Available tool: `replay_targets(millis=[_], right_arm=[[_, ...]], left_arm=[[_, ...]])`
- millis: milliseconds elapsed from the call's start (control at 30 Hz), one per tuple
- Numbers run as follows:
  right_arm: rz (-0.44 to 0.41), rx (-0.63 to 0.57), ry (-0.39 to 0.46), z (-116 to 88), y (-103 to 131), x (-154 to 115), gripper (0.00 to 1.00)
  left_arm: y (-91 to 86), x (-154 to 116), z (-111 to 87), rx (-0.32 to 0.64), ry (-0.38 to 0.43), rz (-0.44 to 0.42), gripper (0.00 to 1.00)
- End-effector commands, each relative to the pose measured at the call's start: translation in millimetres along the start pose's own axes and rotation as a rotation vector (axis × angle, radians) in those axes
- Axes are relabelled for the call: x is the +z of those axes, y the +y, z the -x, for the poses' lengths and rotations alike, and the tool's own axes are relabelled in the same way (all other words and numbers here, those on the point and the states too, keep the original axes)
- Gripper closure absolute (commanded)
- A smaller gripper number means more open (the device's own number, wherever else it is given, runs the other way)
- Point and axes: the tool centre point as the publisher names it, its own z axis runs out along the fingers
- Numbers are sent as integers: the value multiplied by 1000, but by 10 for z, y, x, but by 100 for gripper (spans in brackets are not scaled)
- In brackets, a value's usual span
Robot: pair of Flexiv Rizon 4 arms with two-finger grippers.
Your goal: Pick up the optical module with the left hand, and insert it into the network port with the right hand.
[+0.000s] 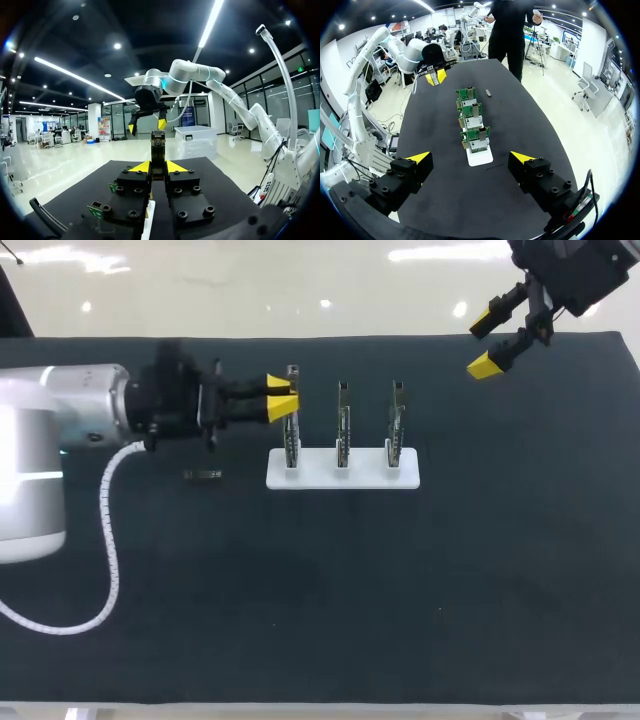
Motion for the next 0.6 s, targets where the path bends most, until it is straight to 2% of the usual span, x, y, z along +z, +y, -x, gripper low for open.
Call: replay_targets(millis=[33,600], right_arm=[[1,-1,-1,3,-6,4,0],[1,-1,-1,3,-6,4,0]], left_arm=[[-6,46,5,1,2,6,100],[-6,54,8,1,3,5,100]])
